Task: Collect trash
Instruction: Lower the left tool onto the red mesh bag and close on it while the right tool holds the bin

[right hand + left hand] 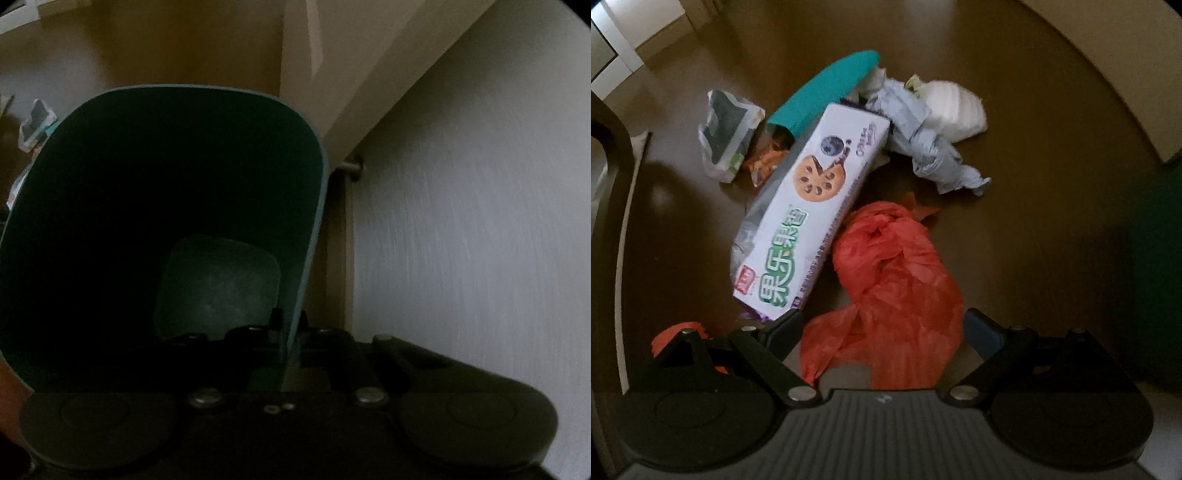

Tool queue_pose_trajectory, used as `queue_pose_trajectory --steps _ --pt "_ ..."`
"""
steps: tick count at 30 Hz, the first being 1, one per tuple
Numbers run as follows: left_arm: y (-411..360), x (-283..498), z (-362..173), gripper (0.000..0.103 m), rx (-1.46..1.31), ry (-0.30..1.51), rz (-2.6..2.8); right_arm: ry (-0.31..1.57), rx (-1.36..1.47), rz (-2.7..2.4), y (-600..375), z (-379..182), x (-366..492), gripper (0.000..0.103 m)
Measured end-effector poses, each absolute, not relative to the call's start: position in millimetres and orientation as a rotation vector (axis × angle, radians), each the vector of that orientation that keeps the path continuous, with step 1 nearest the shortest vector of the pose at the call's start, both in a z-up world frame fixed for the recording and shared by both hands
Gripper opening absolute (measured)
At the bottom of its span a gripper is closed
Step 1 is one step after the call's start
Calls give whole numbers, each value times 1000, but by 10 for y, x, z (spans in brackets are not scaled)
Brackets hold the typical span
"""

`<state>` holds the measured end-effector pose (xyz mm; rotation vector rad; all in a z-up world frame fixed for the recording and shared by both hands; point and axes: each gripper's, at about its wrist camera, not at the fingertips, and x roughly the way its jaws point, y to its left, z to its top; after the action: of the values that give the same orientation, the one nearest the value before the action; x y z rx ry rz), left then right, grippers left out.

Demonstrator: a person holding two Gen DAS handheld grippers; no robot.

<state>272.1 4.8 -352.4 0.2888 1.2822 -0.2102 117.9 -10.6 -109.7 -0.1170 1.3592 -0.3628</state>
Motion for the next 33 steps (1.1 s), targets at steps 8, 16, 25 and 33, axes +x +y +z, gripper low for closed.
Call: queue_pose_trajectory --steps 8,16,25,33 --pt "-41 2820 -3691 63 327 1291 -170 1385 -164 -394 34 -1101 1357 7" --pt "15 2723 -3550 14 364 1285 -146 1376 -245 -407 148 -1185 1388 7" --pt "309 2509 -2477 8 238 1177 -241 1303 -357 -329 535 -987 1466 5" --pt "515 2255 -1388 8 146 1038 -368 1231 -474 -259 892 -942 1699 2"
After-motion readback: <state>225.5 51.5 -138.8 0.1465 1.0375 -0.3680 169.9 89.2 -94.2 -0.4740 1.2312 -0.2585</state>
